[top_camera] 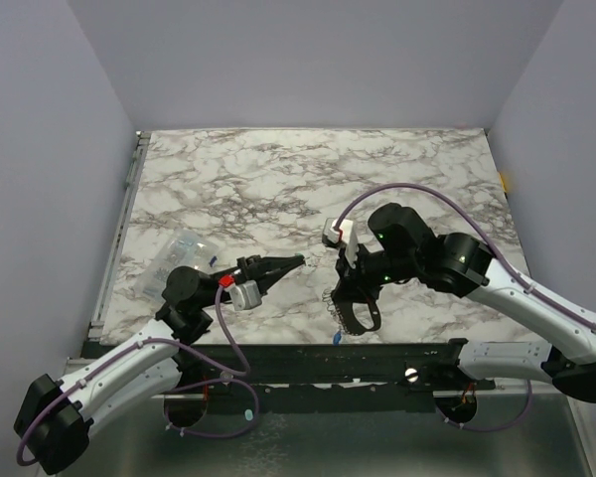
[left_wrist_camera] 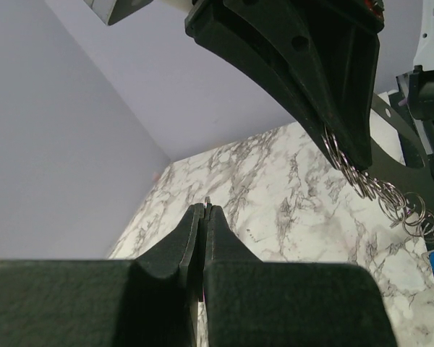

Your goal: Put the keys on the keyring

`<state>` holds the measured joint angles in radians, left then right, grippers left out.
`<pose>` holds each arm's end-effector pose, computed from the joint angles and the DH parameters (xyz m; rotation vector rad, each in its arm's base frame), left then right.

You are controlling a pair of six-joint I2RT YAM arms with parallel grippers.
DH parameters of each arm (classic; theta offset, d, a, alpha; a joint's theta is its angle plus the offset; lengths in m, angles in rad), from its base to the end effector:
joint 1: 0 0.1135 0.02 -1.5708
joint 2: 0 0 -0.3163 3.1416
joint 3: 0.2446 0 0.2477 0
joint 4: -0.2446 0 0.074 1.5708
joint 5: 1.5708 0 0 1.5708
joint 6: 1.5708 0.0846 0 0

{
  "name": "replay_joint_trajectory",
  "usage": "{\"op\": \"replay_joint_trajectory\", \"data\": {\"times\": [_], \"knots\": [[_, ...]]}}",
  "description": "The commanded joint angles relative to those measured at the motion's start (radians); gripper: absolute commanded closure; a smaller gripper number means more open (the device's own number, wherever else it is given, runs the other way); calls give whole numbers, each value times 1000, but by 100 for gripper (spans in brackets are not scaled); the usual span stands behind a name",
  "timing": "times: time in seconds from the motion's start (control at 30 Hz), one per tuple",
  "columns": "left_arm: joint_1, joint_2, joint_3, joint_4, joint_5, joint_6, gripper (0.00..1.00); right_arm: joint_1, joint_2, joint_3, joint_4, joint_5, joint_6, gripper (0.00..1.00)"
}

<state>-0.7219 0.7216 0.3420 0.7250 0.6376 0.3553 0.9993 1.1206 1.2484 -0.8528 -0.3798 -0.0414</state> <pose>0.0880 -0.1446 0.3372 1.1011 0.7424 -0.7018 0.0966 0.2081 0.3872 -1.3751 1.9817 0.9084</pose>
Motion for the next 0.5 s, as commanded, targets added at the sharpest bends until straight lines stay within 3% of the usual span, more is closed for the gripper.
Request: {"op": "replay_joint_trajectory", "data": {"times": [0.0,0.2,0.47], "knots": [[-3,-25,-23,44,35,-19,100,-5,25,41,40,-41,-40,99],[-12,-28,-38,44,23,-18,100,-5,57,44,42,-59,-63,99],[-20,-33,-49,68,118,3,100,-5,81,53,8,-108,-98,99]]}}
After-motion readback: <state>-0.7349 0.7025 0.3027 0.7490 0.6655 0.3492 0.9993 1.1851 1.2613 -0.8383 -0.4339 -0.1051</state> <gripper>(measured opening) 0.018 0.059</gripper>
